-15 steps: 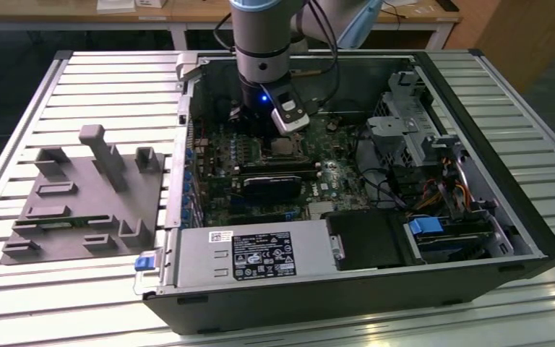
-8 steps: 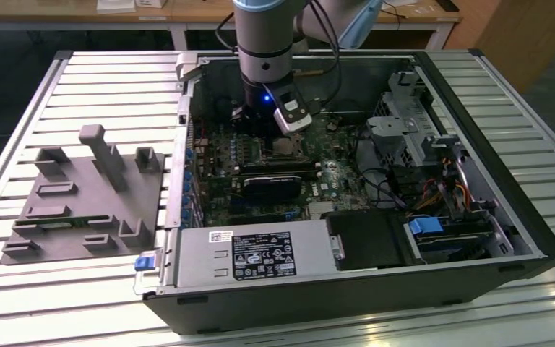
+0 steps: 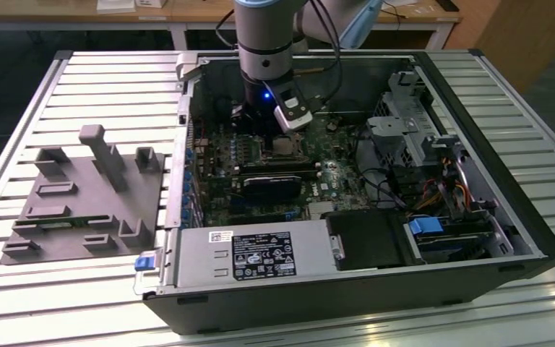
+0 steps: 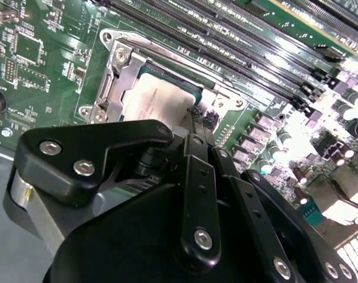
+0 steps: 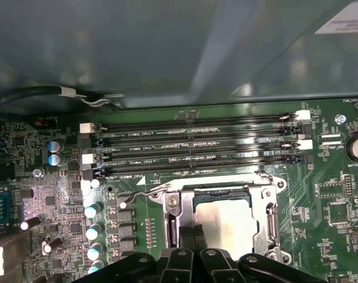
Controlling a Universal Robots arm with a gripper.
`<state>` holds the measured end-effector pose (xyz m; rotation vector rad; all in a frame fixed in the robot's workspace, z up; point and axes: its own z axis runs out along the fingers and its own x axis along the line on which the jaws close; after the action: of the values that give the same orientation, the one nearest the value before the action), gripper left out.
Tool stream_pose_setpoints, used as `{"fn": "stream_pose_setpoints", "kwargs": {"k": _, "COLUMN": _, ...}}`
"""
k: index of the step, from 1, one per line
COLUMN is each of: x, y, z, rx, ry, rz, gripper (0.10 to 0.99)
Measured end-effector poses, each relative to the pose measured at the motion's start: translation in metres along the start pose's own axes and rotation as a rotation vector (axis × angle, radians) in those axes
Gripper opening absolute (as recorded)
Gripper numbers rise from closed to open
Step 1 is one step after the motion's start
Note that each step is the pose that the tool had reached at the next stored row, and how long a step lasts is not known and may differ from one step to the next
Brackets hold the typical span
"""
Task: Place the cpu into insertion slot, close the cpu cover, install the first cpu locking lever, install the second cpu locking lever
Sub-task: 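Close the cpu cover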
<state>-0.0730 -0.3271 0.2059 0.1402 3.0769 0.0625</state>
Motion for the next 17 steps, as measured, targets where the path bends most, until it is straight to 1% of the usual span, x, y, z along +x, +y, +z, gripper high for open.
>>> {"fn": "stream_pose_setpoints", "kwargs": {"k": 3, "x": -0.0002, "y": 0.0004, "z": -0.004, "rx": 0.0, "ry": 0.0, "rz": 0.0, "gripper": 0.102}}
{"fn": "stream_pose_setpoints", "kwargs": {"k": 9, "x": -0.001, "y": 0.0005, "z": -0.0042, "rx": 0.0, "ry": 0.0001, "rz": 0.0, "gripper": 0.102}}
{"fn": "stream_pose_setpoints", "kwargs": {"k": 17, "x": -0.0137, "y": 0.0016, "z": -0.0034, "rx": 0.0, "ry": 0.0002, "rz": 0.0, "gripper": 0.102}}
